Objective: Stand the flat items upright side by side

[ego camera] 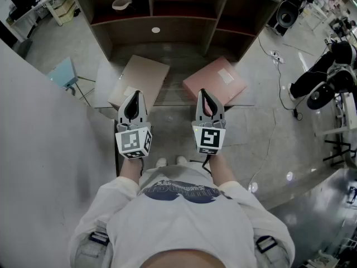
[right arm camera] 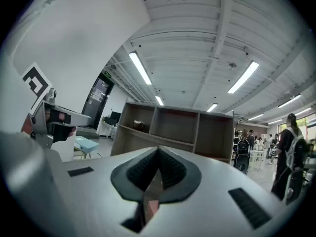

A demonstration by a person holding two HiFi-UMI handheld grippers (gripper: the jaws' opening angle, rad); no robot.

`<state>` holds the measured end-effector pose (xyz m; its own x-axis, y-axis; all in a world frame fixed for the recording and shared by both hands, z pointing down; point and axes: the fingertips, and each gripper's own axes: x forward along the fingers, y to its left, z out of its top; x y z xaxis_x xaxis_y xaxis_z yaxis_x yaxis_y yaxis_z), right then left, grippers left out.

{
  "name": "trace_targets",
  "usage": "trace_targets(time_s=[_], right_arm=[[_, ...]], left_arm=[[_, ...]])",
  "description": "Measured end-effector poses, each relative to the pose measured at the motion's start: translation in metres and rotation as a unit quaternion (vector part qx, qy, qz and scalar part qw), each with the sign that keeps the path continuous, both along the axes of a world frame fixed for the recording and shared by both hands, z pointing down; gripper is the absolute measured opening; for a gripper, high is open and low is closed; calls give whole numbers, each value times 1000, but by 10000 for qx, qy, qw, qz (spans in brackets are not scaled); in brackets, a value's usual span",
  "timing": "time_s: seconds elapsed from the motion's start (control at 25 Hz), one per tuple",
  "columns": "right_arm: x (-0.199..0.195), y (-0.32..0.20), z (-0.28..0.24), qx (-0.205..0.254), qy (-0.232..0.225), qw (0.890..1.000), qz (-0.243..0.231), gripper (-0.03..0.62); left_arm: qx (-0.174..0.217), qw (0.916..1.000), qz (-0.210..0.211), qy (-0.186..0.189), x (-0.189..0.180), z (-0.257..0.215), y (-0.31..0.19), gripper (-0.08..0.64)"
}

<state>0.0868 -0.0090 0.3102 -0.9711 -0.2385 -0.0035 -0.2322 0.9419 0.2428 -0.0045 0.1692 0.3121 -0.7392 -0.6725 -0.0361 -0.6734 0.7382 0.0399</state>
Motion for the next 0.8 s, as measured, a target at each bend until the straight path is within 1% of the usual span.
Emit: trace_targets(time_s=[0.16,0.48,0.68,0.8], right_arm=[[-2,7,3,-11,27,10000,-15,-2],[-2,17,4,153,117,9998,-59,-2],[-1,20,5,202,189,9996,18,-2],[-1,24,2,66,73,9999,23,-2]], left_arm=[[-39,10000,-10,-1,-2,1,7,6],[-57,10000,-24,2,-2,0,14,6],[-143,9998,70,-90,-1,-2,20,6],[-191,9997,86,-104,-6,-4,28,6]])
